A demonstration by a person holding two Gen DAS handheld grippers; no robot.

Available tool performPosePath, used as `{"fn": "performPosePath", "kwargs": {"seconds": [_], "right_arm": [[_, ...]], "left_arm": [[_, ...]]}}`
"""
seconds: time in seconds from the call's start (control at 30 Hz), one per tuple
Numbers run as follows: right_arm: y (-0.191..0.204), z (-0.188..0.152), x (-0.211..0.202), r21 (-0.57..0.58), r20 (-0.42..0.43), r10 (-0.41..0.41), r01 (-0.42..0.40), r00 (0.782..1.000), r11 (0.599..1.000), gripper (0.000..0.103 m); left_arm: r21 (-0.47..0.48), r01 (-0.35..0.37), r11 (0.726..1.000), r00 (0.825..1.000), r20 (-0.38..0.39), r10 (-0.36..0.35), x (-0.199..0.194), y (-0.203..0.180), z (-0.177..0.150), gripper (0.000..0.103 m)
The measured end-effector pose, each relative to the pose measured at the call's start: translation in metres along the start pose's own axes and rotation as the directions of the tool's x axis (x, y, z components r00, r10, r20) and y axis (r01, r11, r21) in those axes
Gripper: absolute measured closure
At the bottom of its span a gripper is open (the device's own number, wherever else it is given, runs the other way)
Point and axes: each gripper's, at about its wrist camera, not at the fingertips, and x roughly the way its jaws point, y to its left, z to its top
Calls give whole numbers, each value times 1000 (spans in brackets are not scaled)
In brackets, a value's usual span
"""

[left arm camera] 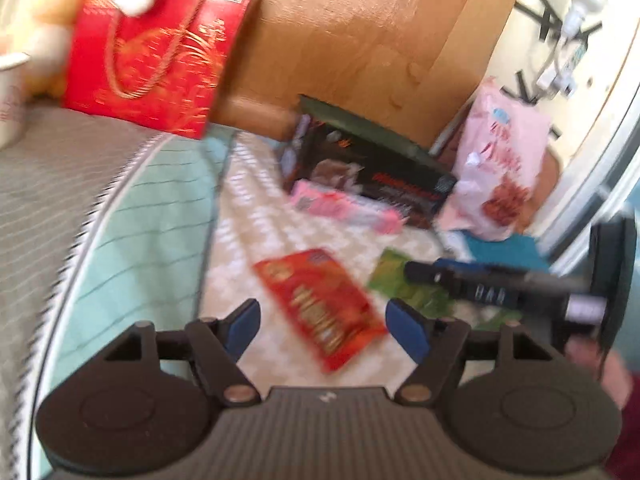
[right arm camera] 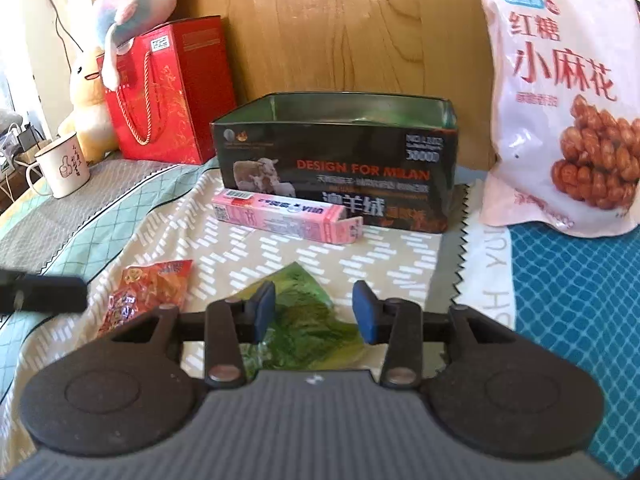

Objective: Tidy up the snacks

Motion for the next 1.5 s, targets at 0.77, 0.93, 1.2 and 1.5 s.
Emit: {"fn": "performPosePath", "kwargs": {"seconds": [0.77,0.93,1.2,1.5], "right_arm": [[62,-98,-96,-266,46,259,-238,965,934,44],[62,-100,-99,-262,51,319,-296,946,919,34],[36,-104,-116,-77,184,314,-305,931,949,25],[30,-115,-134,-20,291,231,-236,928,972,24]], "left_arm": [[158,-274,948,961,79,265,4,-26,-28,29],[166,-276,947,961,78,266,5,-26,-27,27],[169,-265,949,964,74,256,6,-25,-27,23],[163,-241,957,970,81,231,2,-25,-26,22]]}}
